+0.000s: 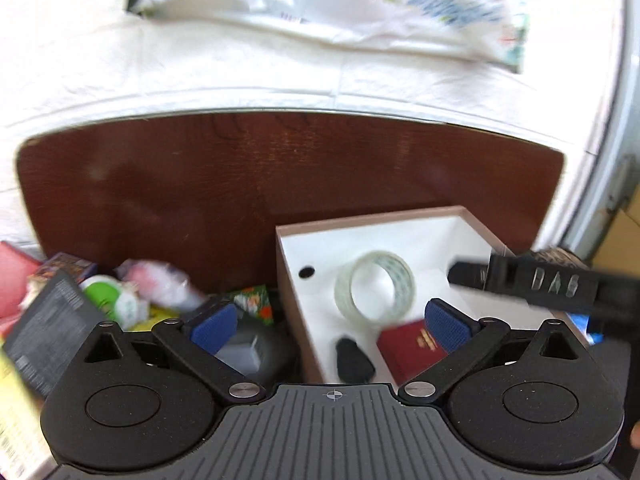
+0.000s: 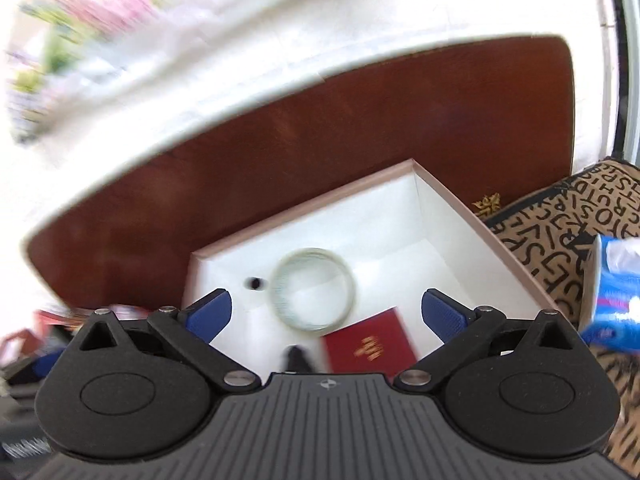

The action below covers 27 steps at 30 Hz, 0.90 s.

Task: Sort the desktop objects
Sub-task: 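Withdraw the left tool from the tan box back to the pile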

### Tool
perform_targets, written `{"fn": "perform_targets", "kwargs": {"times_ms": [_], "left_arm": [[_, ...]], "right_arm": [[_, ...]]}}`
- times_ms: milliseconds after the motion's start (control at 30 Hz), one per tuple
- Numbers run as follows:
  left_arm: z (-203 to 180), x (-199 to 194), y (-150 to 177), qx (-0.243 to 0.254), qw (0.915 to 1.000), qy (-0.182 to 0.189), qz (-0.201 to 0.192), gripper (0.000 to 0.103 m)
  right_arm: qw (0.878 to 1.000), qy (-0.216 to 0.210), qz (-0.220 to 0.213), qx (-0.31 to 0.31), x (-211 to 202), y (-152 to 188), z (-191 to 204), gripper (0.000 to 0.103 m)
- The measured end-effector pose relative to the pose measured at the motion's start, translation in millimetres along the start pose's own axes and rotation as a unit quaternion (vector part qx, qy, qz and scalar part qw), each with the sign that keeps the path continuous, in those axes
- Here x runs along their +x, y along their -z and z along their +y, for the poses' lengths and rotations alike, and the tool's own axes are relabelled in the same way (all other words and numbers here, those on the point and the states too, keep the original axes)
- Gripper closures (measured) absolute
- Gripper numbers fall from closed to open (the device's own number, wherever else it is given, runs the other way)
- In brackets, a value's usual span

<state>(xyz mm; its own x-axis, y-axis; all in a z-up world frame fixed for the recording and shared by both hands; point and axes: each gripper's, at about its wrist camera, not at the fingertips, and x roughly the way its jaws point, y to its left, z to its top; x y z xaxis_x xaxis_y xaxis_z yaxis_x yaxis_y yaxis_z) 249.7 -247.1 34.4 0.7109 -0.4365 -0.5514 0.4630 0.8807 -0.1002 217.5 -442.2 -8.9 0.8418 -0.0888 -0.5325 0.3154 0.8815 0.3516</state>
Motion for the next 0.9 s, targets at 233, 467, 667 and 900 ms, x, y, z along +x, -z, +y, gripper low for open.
{"fn": "perform_targets", "kwargs": {"times_ms": [233,467,667,900], "left_arm": [[11,-89,62,0.005,0.9993,0.016,-0.032,0.000],[50,-145,139,-0.054,0.9983,0.002,-0.022,0.000],[87,-174,204,-0.082,0.9961,-0.033,0.005,0.000],[114,-193,244,-0.091,0.9946,-0.050,0.009,0.000]], "right_arm": [[0.992,-0.070,-0.027,-0.097,-88,64,47,0.001],[0.989,-0.094,-0.050,-0.105,-143,127,72,0.001],[0.989,-0.108,-0.016,-0.099,-156,185,90,0.001],[0.988,-0.101,0.007,-0.114,-161,241,111,0.001]]}}
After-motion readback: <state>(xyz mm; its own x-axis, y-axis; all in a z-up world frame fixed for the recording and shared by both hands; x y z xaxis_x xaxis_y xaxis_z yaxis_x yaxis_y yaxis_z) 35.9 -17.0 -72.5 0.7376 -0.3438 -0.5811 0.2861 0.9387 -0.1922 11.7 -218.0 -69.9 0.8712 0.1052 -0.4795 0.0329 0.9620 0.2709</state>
